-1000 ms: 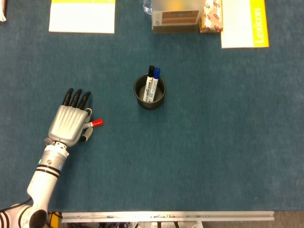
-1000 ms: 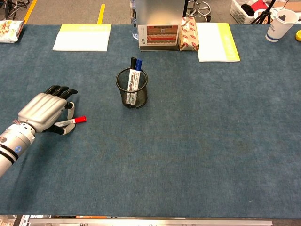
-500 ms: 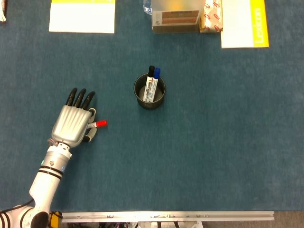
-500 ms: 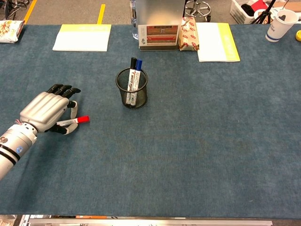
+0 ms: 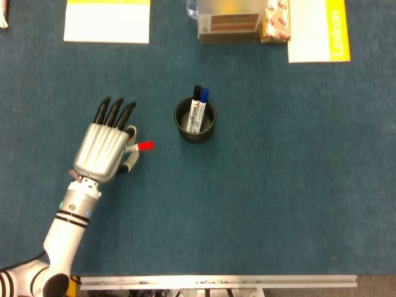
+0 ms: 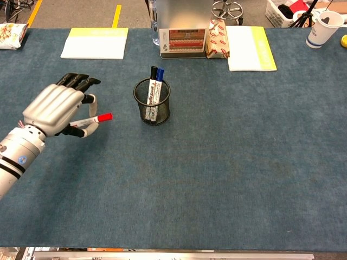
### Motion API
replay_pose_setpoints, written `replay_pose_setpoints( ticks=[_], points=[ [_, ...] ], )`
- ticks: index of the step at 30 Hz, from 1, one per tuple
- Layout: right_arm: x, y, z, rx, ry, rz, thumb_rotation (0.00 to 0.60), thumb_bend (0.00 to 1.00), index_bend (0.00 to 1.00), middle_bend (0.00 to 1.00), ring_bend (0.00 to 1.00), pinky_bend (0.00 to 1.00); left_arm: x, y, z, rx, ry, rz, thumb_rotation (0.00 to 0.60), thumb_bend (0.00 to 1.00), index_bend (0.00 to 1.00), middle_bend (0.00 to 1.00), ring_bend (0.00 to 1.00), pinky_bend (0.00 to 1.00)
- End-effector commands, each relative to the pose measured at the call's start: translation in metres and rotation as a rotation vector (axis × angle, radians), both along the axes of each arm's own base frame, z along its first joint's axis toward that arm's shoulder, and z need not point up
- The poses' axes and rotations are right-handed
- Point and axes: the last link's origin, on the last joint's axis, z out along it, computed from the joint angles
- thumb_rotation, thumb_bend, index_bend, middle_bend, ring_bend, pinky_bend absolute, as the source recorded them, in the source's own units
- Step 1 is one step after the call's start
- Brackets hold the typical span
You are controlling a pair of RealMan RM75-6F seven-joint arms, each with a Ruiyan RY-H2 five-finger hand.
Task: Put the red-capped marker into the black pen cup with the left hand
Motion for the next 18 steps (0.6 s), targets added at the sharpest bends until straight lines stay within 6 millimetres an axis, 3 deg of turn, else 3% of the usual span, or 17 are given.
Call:
replay_pose_setpoints(
  ticks=[1, 10, 18],
  points=[
    [-0.001, 0.000, 0.000, 0.001, 0.002, -0.003, 0.600, 0.00, 0.47, 0.31, 0.25, 0.46, 0.011, 0.006, 0.008, 0.034, -0.037, -0.023, 0.516, 0.32, 0.57, 0.11, 0.00, 0.00],
    [-0.003, -0.001, -0.001, 0.008, 0.013, -0.017, 0.600, 0.00, 0.47, 0.31, 0.25, 0.46, 0.033, 0.022, 0.019, 0.076, -0.193, -0.047, 0.545, 0.32, 0.56, 0.12, 0.00, 0.00],
    [-0.006, -0.003, -0.002, 0.013, 0.018, -0.032, 0.600, 0.00, 0.47, 0.31, 0.25, 0.46, 0.052, 0.039, 0.024, 0.074, -0.437, -0.023, 0.549, 0.33, 0.57, 0.12, 0.00, 0.00]
  ],
)
